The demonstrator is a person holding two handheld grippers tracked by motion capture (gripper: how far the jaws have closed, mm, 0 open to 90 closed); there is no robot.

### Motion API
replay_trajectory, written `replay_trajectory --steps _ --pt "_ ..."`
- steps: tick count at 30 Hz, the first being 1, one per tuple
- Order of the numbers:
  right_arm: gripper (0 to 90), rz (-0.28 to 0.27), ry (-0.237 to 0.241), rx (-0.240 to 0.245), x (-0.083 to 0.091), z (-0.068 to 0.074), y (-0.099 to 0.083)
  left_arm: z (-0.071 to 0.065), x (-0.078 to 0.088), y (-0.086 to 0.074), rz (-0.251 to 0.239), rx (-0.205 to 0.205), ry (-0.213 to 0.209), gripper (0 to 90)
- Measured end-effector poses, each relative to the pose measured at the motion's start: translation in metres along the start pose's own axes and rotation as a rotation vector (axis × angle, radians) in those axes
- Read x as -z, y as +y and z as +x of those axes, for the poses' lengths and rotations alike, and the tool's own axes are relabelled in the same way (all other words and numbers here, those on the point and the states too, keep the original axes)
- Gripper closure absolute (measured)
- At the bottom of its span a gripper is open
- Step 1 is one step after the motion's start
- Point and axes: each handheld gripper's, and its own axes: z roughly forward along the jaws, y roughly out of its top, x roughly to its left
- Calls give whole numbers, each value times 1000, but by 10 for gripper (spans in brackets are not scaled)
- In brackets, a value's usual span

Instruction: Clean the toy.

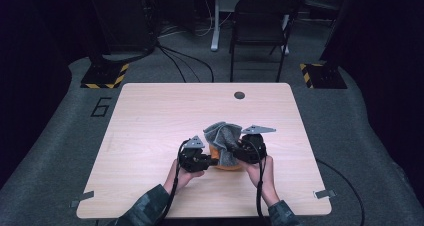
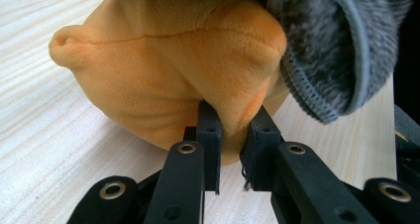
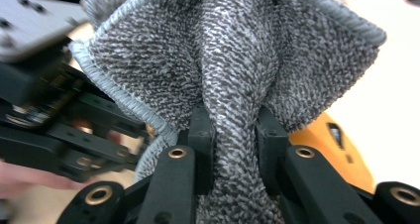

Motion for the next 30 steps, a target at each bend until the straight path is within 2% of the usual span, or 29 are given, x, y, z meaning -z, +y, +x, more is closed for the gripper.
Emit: replay_trajectory --steps 4,8,11,20,27,28,30 --pt "743 14 -66 39 4 -4 0 -1 -1 0 1 -8 2 797" --pt "743 16 -64 -2 7 -19 -4 -1 -1 0 0 -18 -2 796" --pt "743 20 -77 -29 9 -29 -7 -2 -1 0 -1 -10 -5 796" --pt "746 54 -149 -74 8 -56 -18 -2 -1 0 -2 -9 -6 797" --pt "746 105 -201 -93 0 -75 -29 -2 -1 0 -4 -8 -4 797" --pt "747 116 -205 -115 -1 -77 -30 -2 -1 0 -4 -8 -4 797" --pt "747 143 -227 -126 -5 -82 -34 -2 -1 -1 -4 -7 -4 797"
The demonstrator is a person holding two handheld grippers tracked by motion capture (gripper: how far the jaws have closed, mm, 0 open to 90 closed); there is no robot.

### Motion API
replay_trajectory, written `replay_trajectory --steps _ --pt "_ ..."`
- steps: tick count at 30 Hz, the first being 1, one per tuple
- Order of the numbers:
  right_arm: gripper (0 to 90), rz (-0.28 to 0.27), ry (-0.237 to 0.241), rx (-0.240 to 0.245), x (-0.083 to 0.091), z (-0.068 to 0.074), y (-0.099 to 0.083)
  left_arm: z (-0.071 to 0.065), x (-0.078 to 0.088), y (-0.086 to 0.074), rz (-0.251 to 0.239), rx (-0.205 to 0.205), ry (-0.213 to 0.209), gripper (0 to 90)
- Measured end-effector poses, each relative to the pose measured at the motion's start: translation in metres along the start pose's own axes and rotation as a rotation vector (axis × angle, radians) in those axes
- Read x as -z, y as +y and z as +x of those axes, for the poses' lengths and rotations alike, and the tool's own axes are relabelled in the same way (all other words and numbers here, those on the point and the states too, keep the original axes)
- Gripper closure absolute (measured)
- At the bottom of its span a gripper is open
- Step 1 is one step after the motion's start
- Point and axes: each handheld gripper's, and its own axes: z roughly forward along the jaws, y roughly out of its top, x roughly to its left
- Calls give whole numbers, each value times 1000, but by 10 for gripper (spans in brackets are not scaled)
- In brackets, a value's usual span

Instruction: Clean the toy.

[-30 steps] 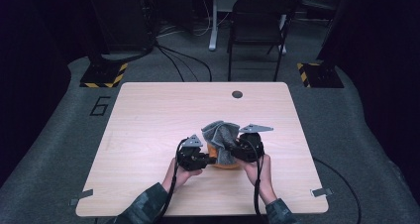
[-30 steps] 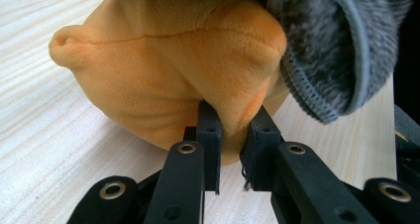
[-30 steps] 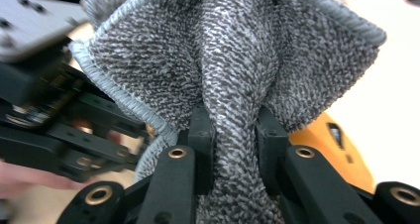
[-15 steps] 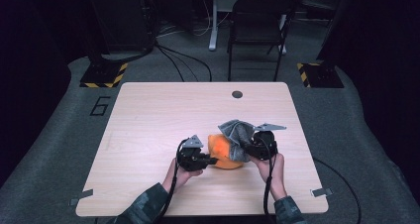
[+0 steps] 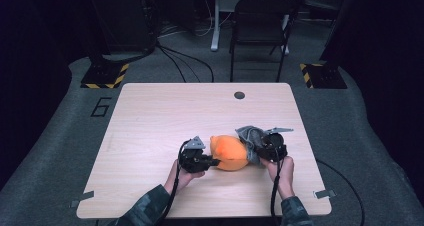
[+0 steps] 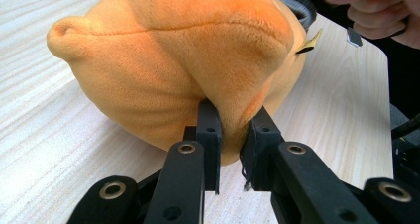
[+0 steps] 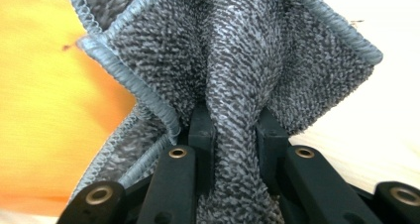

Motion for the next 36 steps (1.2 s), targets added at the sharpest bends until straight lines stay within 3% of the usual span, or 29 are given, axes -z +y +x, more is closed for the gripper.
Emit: replay_trajectory --steps 5,7,11,13,16,18,22,25,28,30,33,36 --pt "748 119 -61 -5 -24 -12 -12 1 1 0 1 7 -4 797" --pt "748 115 -48 -24 -25 -15 -12 1 1 0 0 6 -4 797" --pt "752 111 -73 -1 -18 -12 -9 2 1 0 0 4 -4 797" --pt "754 78 -69 -14 -8 -13 -4 2 1 0 0 4 -3 797" --pt "756 -23 -54 -1 18 -10 7 2 1 0 0 7 -4 797" --pt "757 -96 -27 12 42 -1 15 2 1 0 0 8 -3 796" --pt "757 -170 56 38 64 24 26 2 1 0 0 7 -2 795" --pt "757 -133 91 101 56 48 27 2 1 0 0 3 -1 793" --pt "761 -68 49 152 33 60 21 3 1 -1 6 3 4 790" --pt "765 -53 38 156 22 60 18 4 0 -2 4 3 7 783" --pt "770 -58 33 166 19 59 18 4 -1 -2 3 -5 6 768" --pt "772 -51 35 176 16 59 17 4 -1 -2 2 -44 17 714"
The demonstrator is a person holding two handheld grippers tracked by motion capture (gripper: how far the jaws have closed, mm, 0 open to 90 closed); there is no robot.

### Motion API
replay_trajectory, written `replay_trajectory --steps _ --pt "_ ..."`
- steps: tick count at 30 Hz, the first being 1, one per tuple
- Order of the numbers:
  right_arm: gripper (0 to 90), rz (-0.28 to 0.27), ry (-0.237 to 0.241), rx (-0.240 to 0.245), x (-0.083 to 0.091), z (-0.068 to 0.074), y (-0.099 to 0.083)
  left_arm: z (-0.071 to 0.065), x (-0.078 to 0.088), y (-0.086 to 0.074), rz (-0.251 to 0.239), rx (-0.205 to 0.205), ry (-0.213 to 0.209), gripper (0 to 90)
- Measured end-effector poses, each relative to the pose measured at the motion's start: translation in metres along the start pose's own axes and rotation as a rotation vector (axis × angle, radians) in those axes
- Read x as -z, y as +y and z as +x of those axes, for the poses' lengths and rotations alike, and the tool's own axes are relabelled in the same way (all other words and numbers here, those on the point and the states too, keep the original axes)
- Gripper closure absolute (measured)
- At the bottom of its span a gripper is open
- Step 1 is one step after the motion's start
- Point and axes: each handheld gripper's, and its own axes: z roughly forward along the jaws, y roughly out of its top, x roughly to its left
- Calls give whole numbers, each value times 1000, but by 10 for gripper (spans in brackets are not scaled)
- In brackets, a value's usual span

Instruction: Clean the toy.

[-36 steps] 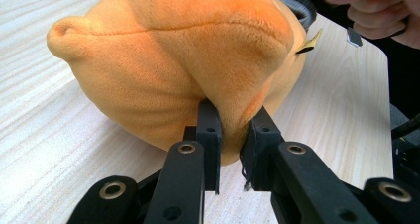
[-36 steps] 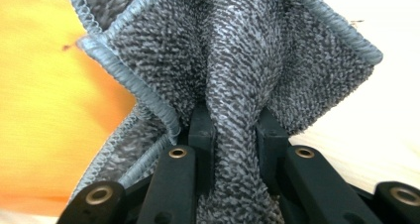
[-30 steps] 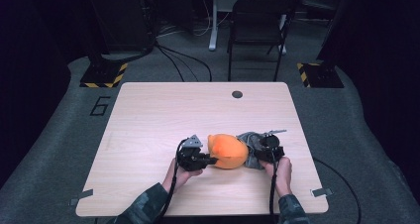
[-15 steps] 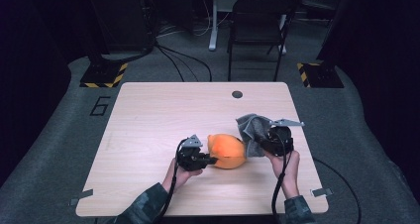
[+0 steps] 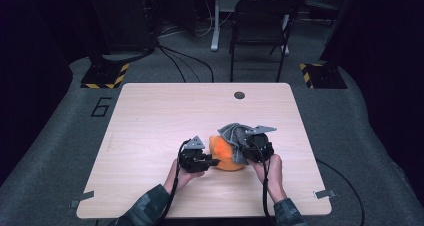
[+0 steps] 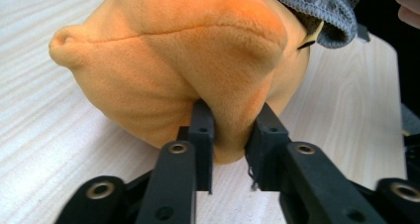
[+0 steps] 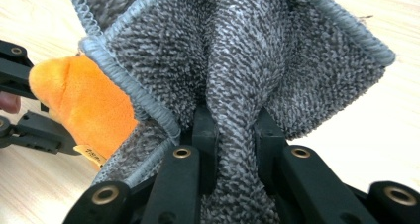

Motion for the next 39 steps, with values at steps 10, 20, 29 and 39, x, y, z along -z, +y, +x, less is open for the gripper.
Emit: replay_trajectory --steps 10,20,29,39 --pt "773 2 11 -5 -7 -5 1 0 2 -2 -4 -158 49 362" --pt "772 10 24 -22 -9 -8 2 4 -7 -13 39 -341 197 166" --pt "772 11 35 -20 -10 -10 2 1 -20 -17 85 -446 256 166" --pt "771 11 43 -30 -11 -12 2 -1 -22 -19 49 -479 271 368"
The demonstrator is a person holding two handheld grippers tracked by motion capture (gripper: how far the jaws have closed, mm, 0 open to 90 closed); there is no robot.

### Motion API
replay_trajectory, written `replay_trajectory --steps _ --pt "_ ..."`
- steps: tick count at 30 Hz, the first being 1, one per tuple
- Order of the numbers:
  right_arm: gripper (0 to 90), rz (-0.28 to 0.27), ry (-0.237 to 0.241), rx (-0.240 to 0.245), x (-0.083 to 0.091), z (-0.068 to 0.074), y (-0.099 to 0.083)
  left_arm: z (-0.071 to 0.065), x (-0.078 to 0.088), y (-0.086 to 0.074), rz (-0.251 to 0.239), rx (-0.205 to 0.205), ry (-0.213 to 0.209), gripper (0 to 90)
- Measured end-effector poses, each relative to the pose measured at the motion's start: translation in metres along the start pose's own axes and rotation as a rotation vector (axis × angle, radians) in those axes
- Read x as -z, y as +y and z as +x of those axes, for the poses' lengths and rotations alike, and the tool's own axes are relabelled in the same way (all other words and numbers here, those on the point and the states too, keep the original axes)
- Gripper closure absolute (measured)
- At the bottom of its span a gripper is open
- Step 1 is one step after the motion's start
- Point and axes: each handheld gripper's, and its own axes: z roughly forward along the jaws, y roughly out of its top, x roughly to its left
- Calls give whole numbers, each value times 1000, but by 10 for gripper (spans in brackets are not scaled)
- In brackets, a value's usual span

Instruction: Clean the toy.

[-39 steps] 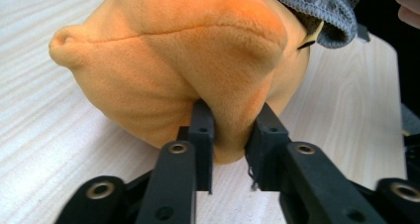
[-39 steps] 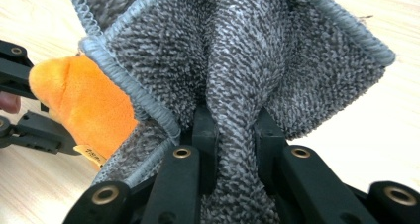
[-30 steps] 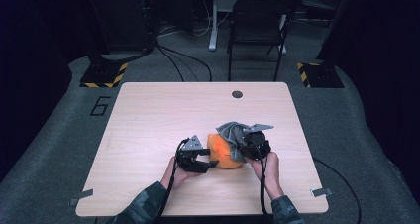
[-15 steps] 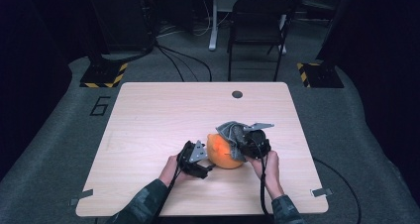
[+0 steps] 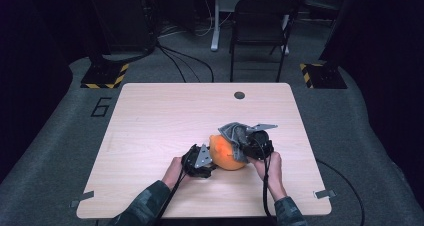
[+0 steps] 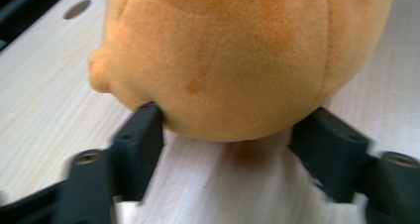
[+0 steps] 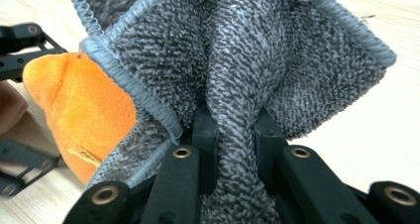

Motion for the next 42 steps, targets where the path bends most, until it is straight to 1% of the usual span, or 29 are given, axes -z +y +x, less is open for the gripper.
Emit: replay_trajectory --steps 1,2,3,5,7,8,9,11,12,14,15,16,18,19,20,23,25,28,29,30,31,32,33,35,36,37,38,40,42 --pt "771 -3 -1 2 0 0 0 -1 0 0 -5 3 0 404" --pt "771 -4 0 1 0 0 0 -2 0 1 2 0 11 457" --pt "771 -5 2 -15 -1 1 0 -2 -1 2 -2 -6 9 510" --pt "771 -7 2 -15 -1 1 0 -3 -1 3 6 0 21 584" --pt "770 -11 3 -10 0 0 -1 -3 -2 3 8 2 21 646" --pt "770 -17 5 -13 0 1 -1 -4 -2 3 9 4 24 665" --pt "769 -19 6 5 1 -1 -1 -3 -2 3 3 11 22 681" --pt "768 -41 -2 -12 8 -2 0 -3 -2 3 -5 16 22 715" --pt "768 -54 0 -11 12 -3 1 -3 -2 3 -10 20 23 725" --pt "768 -79 -31 -21 26 -10 1 -3 -2 2 -5 16 22 737" --pt "768 -93 -55 -31 36 -19 -2 -3 -2 2 -5 24 21 738" --pt "768 -99 -63 -51 42 -25 -5 -2 -2 2 -3 25 21 738" --pt "767 -103 -113 -100 55 -43 -15 -2 -2 2 -1 26 20 739" --pt "767 -92 -132 -121 59 -52 -22 -2 -2 2 -1 24 22 738" --pt "767 -70 -156 -134 62 -60 -31 -2 -2 2 0 24 22 738" --pt "765 -11 -203 -180 62 -82 -58 -2 -3 2 -2 25 19 738" --pt "763 0 -208 -217 63 -91 -68 -2 -2 1 0 23 20 737" --pt "758 13 -214 -227 58 -95 -71 -1 -3 1 0 20 17 737" --pt "757 21 -222 -233 55 -95 -71 -1 -3 1 -1 25 17 737" --pt "756 27 -219 -227 52 -95 -71 -1 -3 0 1 28 17 737" --pt "755 33 -215 -230 50 -95 -71 -1 -3 0 2 28 18 737" --pt "754 34 -217 -221 48 -95 -71 -1 -3 0 1 23 18 737" --pt "754 44 -217 -223 45 -95 -71 -2 -3 -1 2 10 26 737" --pt "753 53 -220 -217 43 -95 -71 -3 -4 -1 6 0 34 739" --pt "752 57 -220 -234 43 -95 -71 -3 -4 -2 8 -8 36 741" --pt "752 51 -221 -221 42 -97 -71 -4 -4 -2 10 -11 36 743" --pt "752 56 -221 -230 42 -97 -72 -4 -4 -2 9 -10 36 748" --pt "752 55 -224 -230 41 -100 -73 -4 -4 -2 6 -10 39 759" --pt "752 60 -224 -238 41 -100 -73 -3 -2 -1 -15 6 31 775"
